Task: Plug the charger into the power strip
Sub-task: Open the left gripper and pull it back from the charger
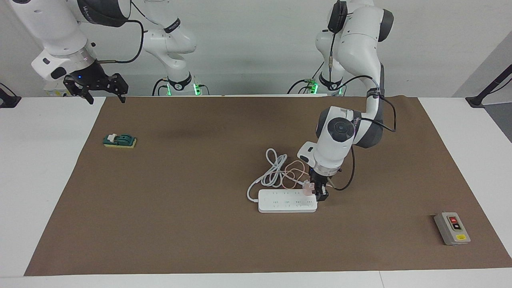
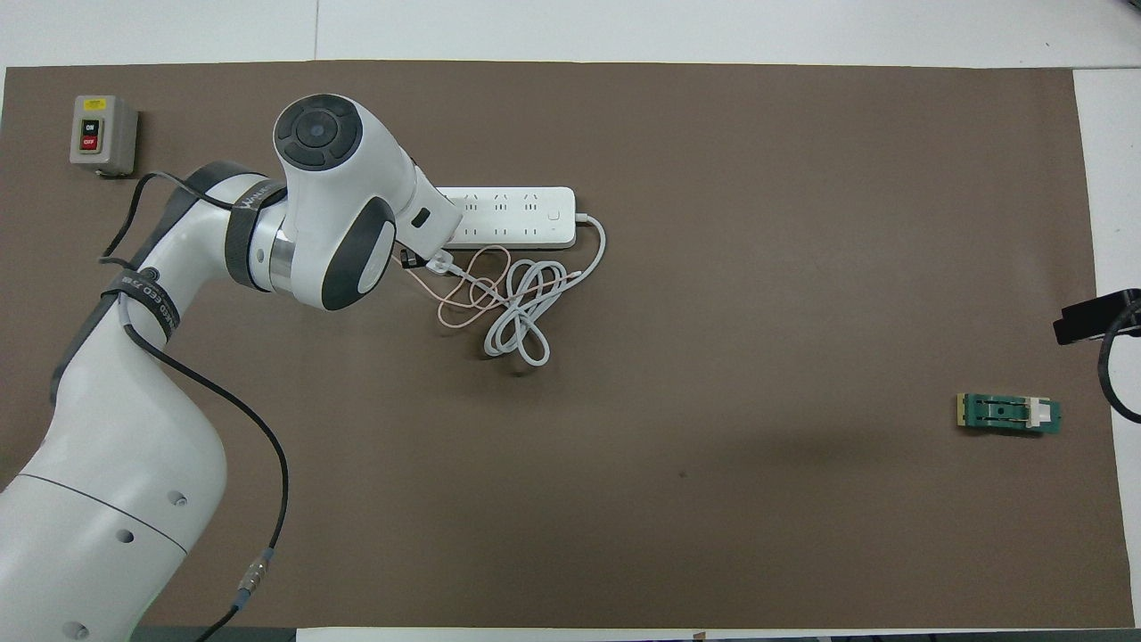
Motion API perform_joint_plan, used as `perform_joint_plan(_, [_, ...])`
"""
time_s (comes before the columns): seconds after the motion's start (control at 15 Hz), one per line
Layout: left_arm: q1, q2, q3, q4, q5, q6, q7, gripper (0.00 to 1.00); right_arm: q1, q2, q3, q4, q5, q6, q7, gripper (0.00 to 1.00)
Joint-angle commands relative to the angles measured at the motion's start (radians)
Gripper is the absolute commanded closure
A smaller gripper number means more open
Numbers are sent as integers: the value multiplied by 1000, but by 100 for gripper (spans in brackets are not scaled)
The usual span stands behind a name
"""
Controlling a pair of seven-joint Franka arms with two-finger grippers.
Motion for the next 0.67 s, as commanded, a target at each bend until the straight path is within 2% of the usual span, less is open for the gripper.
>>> perform_joint_plan(0.0, [10,112,-30,131,1,-97,34,100,-8,-21,9,-15,-15,-5,-16,0])
perform_joint_plan(0.6, [8,102,-30,65,-17,8,71,100,-8,-21,9,-15,-15,-5,-16,0])
